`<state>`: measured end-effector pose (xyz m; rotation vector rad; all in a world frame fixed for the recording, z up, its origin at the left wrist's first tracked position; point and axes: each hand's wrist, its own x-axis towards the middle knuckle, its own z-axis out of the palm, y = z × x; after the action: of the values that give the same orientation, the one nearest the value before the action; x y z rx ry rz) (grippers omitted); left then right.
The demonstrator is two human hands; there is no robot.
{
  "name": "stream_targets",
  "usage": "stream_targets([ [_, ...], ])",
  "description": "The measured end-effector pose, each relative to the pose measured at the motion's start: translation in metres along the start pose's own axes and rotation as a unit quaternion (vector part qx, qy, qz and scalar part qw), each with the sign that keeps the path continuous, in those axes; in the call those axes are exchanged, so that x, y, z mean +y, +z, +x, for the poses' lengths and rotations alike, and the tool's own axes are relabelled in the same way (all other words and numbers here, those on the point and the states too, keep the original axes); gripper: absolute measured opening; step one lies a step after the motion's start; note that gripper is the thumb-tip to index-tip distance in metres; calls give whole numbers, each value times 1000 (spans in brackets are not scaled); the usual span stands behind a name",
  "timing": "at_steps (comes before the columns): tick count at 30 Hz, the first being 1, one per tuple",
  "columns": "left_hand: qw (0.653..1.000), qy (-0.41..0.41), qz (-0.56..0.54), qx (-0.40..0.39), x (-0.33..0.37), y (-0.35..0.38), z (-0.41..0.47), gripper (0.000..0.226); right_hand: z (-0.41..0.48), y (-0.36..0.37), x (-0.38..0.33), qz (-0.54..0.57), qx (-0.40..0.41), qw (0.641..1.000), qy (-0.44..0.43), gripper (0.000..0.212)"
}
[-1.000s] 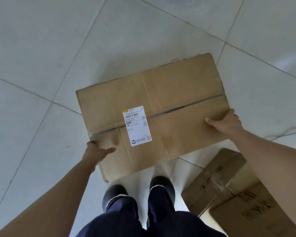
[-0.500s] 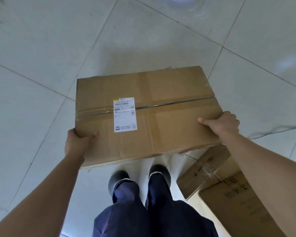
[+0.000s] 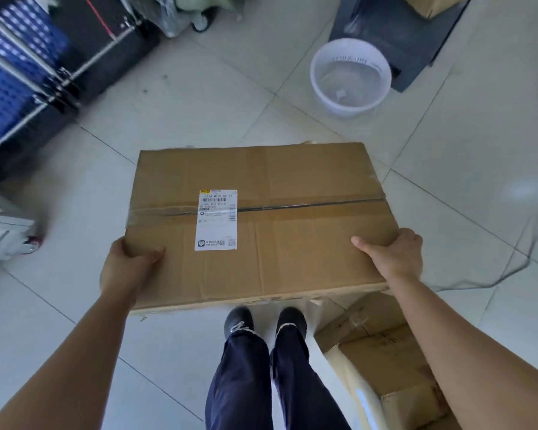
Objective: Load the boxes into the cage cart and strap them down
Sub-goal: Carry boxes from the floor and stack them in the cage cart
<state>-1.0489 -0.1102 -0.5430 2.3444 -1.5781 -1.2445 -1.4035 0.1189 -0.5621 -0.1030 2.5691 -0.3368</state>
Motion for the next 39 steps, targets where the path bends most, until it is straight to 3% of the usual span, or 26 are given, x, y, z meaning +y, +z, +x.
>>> stream_targets([
  [11,991,-20,-97,91,28,-177,-86,64,-112,-111,-145,34,22,986,-163,93],
  [15,982,-41,-140,123,17,-229,-105,72,-146,-129,-197,35,16,971,-237,96],
  [19,969,-50,-181,159,4,-277,-122,72,-190,-143,-249,27,16,951,-309,86],
  [28,930,-78,-257,251,-62,-395,-161,74,-315,-132,-334,14,1,906,-423,89],
  [34,905,-90,-304,282,-129,-485,-173,95,-412,-105,-370,21,-9,885,-466,90],
  [39,885,-90,-326,321,-179,-550,-193,81,-499,-79,-395,29,-10,862,-506,82],
])
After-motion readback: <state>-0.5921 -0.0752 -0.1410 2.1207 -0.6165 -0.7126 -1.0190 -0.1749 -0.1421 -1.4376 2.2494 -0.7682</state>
